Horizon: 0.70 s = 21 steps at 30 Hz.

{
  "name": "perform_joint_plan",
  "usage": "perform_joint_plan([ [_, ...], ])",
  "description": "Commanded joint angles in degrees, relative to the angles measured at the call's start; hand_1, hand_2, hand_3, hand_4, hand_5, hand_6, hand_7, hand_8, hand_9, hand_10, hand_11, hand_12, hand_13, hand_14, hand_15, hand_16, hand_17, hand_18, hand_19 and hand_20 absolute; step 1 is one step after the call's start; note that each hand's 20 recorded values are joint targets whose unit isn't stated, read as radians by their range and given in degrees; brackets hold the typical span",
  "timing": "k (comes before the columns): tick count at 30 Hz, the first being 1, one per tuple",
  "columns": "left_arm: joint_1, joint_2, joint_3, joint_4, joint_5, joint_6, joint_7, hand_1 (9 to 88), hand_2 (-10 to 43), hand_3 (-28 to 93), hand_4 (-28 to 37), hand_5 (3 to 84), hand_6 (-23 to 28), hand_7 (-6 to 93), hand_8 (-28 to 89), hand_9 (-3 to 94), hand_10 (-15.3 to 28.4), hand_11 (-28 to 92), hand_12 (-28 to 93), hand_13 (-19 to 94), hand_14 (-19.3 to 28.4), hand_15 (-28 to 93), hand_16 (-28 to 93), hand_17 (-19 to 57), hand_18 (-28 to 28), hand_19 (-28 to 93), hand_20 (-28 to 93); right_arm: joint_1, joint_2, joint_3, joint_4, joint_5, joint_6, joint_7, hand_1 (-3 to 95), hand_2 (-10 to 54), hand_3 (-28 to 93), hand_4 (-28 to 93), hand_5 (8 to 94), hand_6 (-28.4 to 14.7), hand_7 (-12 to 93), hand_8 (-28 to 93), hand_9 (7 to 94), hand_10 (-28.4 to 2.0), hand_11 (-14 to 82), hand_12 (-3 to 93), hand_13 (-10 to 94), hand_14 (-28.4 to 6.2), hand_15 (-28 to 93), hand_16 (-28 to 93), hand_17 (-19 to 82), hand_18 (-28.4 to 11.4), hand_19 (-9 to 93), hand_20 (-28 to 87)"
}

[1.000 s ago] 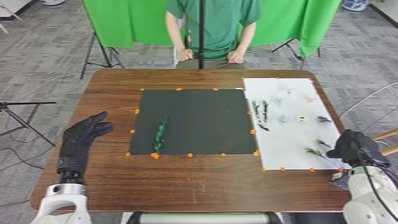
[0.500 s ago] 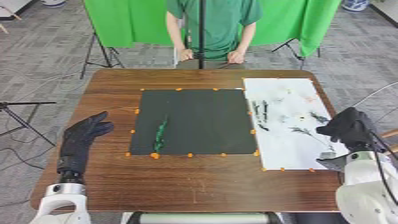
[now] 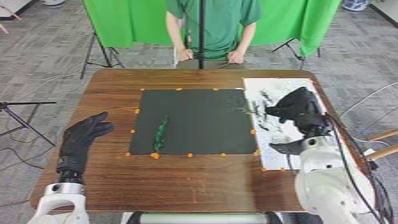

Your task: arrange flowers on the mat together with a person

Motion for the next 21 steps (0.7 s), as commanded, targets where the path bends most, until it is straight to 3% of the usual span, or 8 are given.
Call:
perform_joint_plan([
  [1, 1.7, 0.32, -0.15, -0.4, 0.51, -0.21, -1.2, 26.7, 12.4, 67, -26.6, 52.2, 4.6, 11.7, -6, 54.0, 15.5, 21, 15, 46, 18.6, 23, -1, 13.4, 12.0, 11, 19, 5.5, -4.9, -8.8, 4.6, 1.2, 0.3, 0.5, 89.3, -9.5, -28, 41, 89.9, -0.1, 20, 9, 93.7, -8.6, 39.2, 27.5, 75, -14.0, 84, 51, 35, -26.2, 75, 56],
  [10, 1.9, 0.59, 0.18, -0.59, 0.74, -0.01, -1.79, 26.9, 12.3, 67, -26.5, 52.1, 4.8, 11.5, -6, 53.8, 15.4, 21, 15, 46, 18.5, 23, -1, 13.3, 12.0, 11, 19, 8.4, -12.0, -13.5, 11.8, -0.4, 2.3, 1.4, 89.6, -9.5, -28, 41, 89.9, -0.2, 19, 9, 93.7, -9.0, 38.2, 24.3, 75, -13.8, 83, 50, 35, -26.0, 75, 56],
  [21, 2.1, 0.87, 0.58, -0.84, 0.79, 0.18, -2.1, 26.9, 12.3, 67, -26.3, 52.1, 4.5, 11.7, -6, 53.7, 15.4, 21, 15, 46, 18.5, 23, -1, 13.1, 12.0, 11, 19, 9.5, -16.0, -16.6, 15.3, 4.5, 3.4, 2.8, 89.8, -9.5, -28, 41, 90.0, -0.2, 20, 9, 93.7, -10.3, 38.3, 21.7, 76, -13.4, 83, 50, 35, -25.3, 74, 55],
])
